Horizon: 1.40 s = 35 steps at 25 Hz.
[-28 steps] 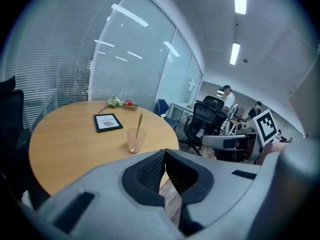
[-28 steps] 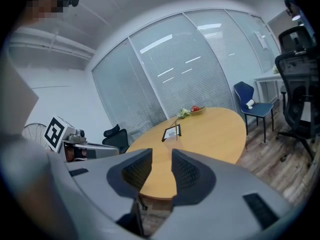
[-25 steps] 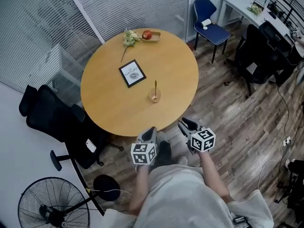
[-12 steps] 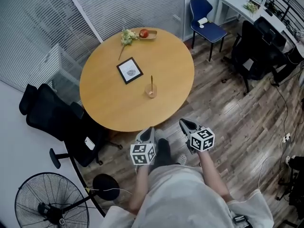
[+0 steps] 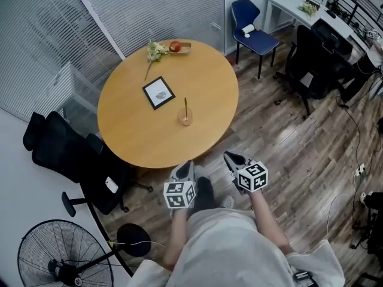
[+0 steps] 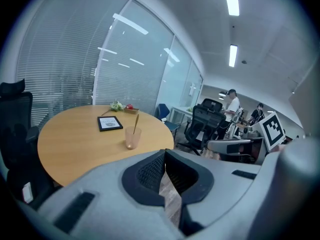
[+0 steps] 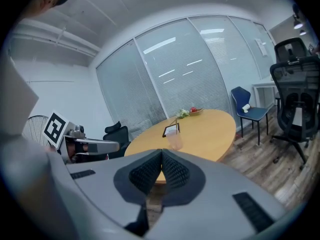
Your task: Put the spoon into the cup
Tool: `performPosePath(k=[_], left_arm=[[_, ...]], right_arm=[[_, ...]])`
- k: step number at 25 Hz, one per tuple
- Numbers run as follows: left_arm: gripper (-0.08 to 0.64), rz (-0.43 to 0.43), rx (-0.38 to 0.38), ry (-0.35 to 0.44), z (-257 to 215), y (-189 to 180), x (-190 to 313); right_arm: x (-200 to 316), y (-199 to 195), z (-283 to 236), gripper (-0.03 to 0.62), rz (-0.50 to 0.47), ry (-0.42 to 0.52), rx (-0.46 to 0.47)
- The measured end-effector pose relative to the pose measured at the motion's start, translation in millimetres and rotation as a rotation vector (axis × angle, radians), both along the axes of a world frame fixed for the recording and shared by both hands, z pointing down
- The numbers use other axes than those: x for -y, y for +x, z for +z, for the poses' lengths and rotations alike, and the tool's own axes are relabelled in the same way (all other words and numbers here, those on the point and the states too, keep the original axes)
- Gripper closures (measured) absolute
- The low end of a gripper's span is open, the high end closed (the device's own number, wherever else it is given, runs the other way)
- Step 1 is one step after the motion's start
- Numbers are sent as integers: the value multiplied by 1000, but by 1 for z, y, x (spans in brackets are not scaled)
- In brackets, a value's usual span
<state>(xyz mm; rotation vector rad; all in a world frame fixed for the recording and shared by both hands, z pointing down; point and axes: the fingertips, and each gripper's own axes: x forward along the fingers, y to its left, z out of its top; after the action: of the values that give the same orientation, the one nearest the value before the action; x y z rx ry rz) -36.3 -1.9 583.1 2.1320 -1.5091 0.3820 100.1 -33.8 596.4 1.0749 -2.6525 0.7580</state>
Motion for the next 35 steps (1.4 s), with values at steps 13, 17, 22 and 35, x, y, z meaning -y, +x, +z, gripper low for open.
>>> performPosePath(k=[13, 17, 22, 35], left_arm=[[551, -1, 0, 6, -1, 7, -2], [551, 0, 0, 7, -2, 9, -3], [551, 6, 1, 8, -1, 12, -4], [551, 10, -2, -1, 3, 7, -11]], right_arm=[[-6, 12, 0, 595, 8, 7, -1], [-8, 15, -2, 595, 4, 12, -1], [-10, 16, -1, 595, 5, 13, -2], [-17, 9, 1, 595, 0, 8, -9]])
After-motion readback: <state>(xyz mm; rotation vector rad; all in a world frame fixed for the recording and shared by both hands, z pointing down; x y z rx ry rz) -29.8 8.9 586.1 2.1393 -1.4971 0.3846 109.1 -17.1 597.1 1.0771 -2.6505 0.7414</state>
